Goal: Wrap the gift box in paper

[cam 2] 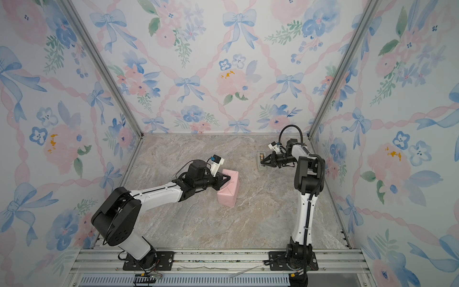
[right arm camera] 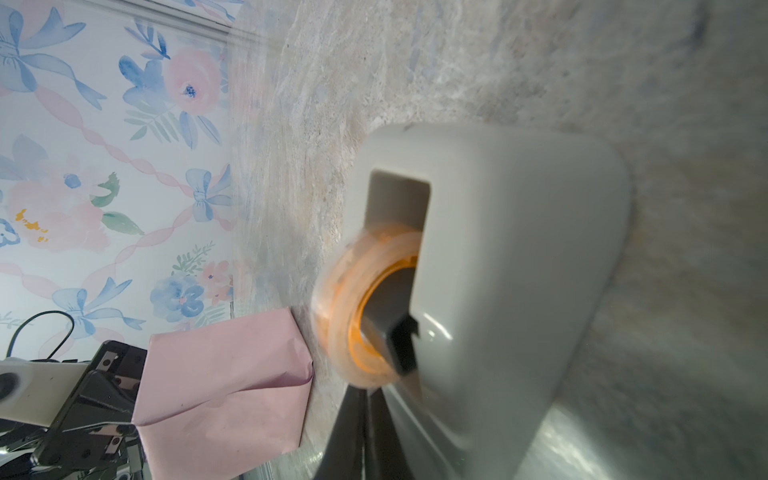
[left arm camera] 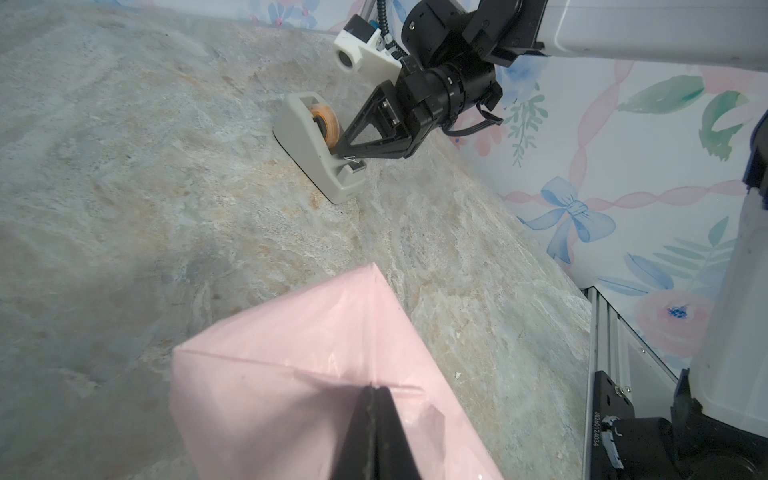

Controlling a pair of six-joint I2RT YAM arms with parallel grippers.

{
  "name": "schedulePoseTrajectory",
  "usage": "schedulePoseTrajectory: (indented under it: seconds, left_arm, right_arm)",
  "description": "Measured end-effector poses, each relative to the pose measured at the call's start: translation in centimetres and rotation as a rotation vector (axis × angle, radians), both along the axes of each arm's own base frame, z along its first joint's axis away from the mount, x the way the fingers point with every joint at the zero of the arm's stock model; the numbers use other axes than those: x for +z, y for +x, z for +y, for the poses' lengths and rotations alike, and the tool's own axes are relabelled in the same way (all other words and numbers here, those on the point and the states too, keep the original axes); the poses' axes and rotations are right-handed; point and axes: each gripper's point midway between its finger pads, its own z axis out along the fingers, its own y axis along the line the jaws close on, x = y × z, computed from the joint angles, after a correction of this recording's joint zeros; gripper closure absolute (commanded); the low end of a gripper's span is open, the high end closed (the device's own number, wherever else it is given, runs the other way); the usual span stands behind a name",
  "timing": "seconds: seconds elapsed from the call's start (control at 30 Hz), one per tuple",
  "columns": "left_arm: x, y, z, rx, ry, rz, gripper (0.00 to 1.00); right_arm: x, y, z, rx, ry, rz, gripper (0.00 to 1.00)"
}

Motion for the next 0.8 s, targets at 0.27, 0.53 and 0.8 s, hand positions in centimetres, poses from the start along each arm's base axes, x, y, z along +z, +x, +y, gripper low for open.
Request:
schedulePoseTrajectory:
  seconds: [0.27, 0.53, 0.8]
  left_arm:
    - [0.00, 0.02, 0.04, 0.002, 0.002, 0.000, 0.94]
    - [-0.01, 0.01, 0.04, 0.002, 0.002, 0.000, 0.94]
    - [0.00, 0.02, 0.05, 0.003, 0.002, 0.000, 0.94]
  right_arm:
    - [0.02, -0.09, 0.00, -0.008, 0.030, 0.008, 1.00]
    - [0.13, -0.53, 0.24, -0.025, 0.093, 0.015, 1.00]
    - [0.48, -0.77, -0.02, -0.063, 0.070, -0.001, 1.00]
